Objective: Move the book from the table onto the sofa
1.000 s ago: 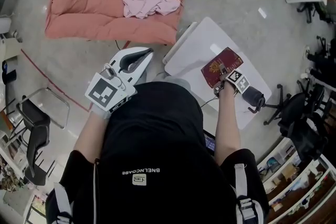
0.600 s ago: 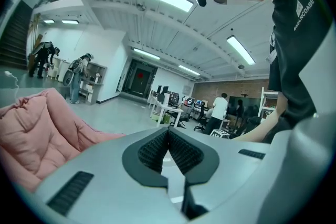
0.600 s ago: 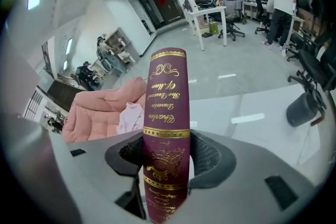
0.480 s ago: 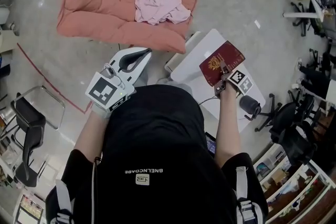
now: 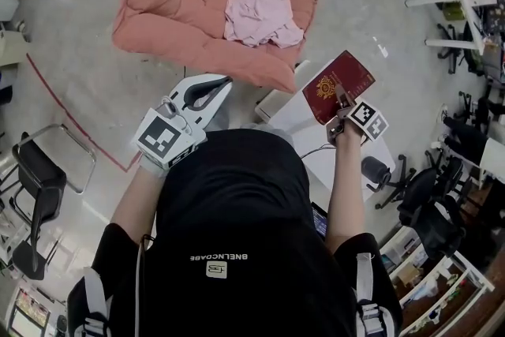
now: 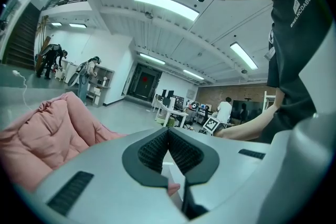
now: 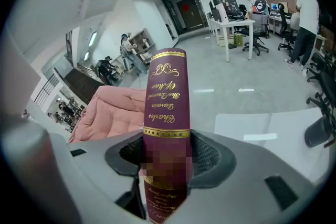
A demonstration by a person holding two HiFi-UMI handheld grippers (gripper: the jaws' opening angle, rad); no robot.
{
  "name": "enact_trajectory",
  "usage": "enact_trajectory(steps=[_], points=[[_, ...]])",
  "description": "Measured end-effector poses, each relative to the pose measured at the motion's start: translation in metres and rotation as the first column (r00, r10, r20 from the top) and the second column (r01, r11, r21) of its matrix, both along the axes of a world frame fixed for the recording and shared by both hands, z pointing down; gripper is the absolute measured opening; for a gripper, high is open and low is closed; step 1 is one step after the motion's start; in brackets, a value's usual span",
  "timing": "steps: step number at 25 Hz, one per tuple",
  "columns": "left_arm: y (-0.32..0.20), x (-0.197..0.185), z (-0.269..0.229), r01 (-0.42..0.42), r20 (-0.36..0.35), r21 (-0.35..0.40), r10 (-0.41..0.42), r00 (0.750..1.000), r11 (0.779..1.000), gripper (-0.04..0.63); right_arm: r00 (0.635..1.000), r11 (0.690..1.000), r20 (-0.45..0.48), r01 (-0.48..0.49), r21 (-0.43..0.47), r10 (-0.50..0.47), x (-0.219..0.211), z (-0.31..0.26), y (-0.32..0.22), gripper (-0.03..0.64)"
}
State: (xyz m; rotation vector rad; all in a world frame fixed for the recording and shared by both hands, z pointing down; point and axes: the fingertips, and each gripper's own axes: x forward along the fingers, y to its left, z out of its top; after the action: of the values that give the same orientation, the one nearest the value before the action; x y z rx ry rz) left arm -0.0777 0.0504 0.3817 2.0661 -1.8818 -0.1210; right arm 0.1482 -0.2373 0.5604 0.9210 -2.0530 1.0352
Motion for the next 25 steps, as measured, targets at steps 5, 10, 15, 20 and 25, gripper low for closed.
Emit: enact_trajectory(steps=[5, 10, 15, 20, 25], points=[[0.029, -0.025, -0.006, 0.053, 0.009, 0.015, -0.053, 0.999, 0.999, 0.014, 0.996, 0.996, 0.028, 0.083, 0.035, -0.084, -0.055, -0.021, 0.014, 0.248], [0.055, -0.046, -0.007, 0.101, 0.009, 0.018, -0.101, 0.995, 0.995, 0.014, 0.986, 0.987, 0.052, 0.156, 0.048, -0.158, -0.110, -0.032, 0.031, 0.247], [0.068, -0.059, -0.008, 0.165, 0.010, 0.007, -0.165, 0.986, 0.986, 0.014, 0.964, 0.966, 0.070, 0.255, 0.036, -0.257, -0.164, -0.036, 0.042, 0.247], [0.059, -0.071, -0.009, 0.253, -0.008, -0.012, -0.253, 0.967, 0.967, 0.014, 0.933, 0.936, 0.073, 0.353, 0.008, -0.352, -0.214, -0.031, 0.034, 0.247], [0.080, -0.104, 0.001, 0.332, -0.017, -0.031, -0.333, 0.943, 0.943, 0.014, 0.898, 0.900, 0.068, 0.436, -0.021, -0.434, -0.278, -0.016, 0.058, 0.247]])
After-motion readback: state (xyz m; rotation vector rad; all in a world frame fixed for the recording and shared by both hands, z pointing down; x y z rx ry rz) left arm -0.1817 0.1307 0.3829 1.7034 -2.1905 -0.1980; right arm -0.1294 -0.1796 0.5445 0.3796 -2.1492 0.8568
